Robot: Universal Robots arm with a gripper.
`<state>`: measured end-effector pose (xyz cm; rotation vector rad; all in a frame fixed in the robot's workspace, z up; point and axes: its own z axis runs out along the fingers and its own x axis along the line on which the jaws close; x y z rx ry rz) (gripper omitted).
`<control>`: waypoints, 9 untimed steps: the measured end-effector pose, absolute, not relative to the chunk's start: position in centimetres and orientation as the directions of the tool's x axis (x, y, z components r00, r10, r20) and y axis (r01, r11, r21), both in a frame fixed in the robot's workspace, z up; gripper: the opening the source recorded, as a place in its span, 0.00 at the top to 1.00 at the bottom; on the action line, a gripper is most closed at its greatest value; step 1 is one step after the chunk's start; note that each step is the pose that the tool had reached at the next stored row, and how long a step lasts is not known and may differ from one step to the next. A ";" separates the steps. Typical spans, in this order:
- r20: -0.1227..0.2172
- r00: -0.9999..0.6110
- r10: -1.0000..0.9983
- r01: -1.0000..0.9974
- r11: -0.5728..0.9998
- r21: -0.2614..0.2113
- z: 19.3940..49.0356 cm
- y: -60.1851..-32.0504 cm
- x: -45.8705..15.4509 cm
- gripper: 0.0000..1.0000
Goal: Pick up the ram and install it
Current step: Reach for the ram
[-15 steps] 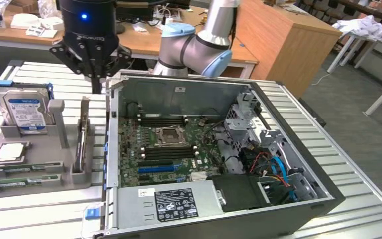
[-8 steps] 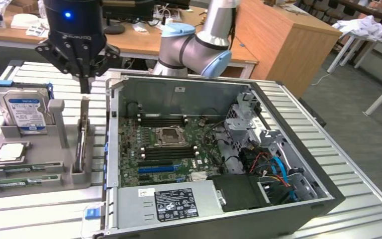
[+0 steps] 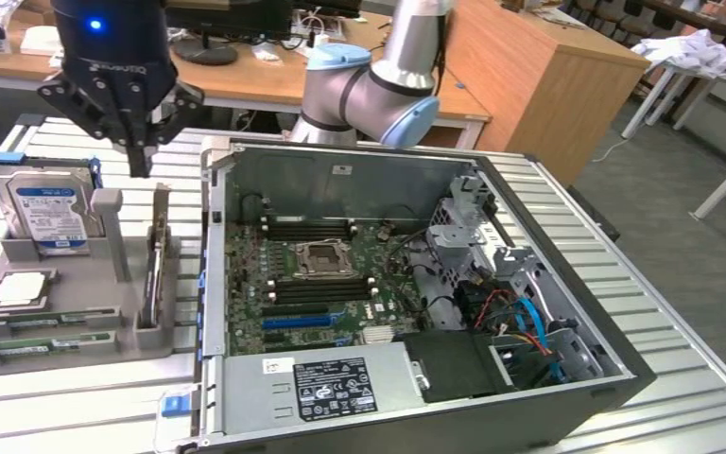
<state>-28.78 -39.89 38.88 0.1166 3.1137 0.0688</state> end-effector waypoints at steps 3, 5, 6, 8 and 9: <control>-0.023 -0.997 0.075 0.074 0.996 0.045 38.9 -39.9 -29.6 0.89; -0.023 -0.997 0.075 0.074 0.996 0.045 38.8 -39.9 -30.1 0.89; -0.023 -0.997 0.075 0.074 0.996 0.045 38.8 -39.9 -30.4 0.89; -0.023 -0.997 0.075 0.074 0.996 0.045 38.8 -39.9 -31.0 0.89; -0.023 -0.997 0.075 0.074 0.996 0.045 38.8 -39.9 -31.2 0.89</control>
